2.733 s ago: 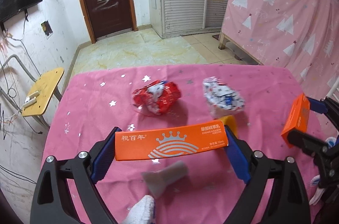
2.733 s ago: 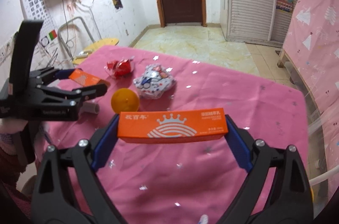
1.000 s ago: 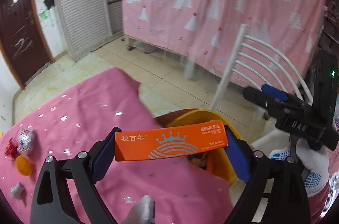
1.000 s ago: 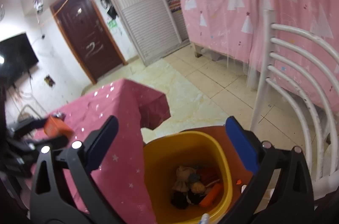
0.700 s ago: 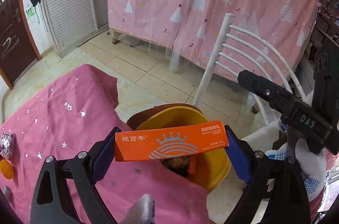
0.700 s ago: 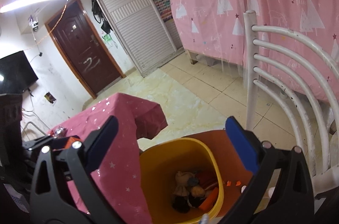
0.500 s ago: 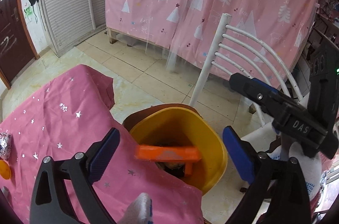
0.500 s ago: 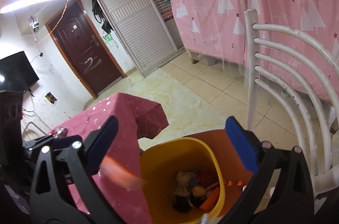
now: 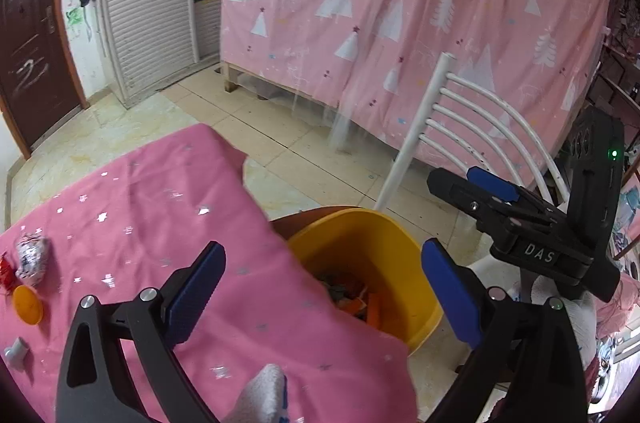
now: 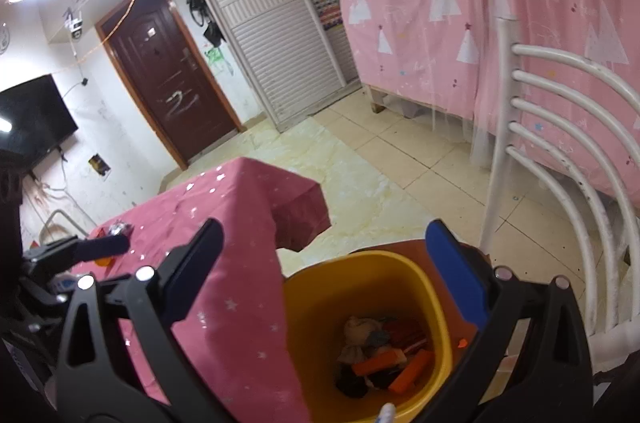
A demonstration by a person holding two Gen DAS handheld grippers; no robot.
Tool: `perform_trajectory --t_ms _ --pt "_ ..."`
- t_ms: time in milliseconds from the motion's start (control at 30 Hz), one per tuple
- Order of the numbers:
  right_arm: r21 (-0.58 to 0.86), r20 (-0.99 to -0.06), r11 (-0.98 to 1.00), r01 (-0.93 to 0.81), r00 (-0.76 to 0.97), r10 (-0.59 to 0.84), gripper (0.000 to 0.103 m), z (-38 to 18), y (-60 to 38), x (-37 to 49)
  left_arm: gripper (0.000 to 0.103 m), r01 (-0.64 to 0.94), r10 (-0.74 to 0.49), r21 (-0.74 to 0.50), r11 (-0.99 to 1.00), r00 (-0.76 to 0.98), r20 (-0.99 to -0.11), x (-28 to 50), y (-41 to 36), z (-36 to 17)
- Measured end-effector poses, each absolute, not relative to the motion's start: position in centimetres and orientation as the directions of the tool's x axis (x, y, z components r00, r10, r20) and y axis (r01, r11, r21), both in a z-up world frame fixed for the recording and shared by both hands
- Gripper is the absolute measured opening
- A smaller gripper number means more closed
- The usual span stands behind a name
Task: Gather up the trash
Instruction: 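Move both tools back over the table toward the grey cup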
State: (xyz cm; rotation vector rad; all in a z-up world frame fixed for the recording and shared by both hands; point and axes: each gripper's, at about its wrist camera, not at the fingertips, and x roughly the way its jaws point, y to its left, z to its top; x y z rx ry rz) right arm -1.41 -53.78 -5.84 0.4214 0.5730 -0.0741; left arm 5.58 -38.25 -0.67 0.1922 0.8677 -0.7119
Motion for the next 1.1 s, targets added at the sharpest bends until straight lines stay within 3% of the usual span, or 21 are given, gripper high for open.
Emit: perform_trajectory --t_ms 1100 --pt "0.223 -0.620 0.959 -0.176 0.733 0.279 0.097 -3.5 -31.7 9.9 0.090 0.300 -0.263 -0.088 0.950 0.611 -0.747 11.5 -13.0 -2.1"
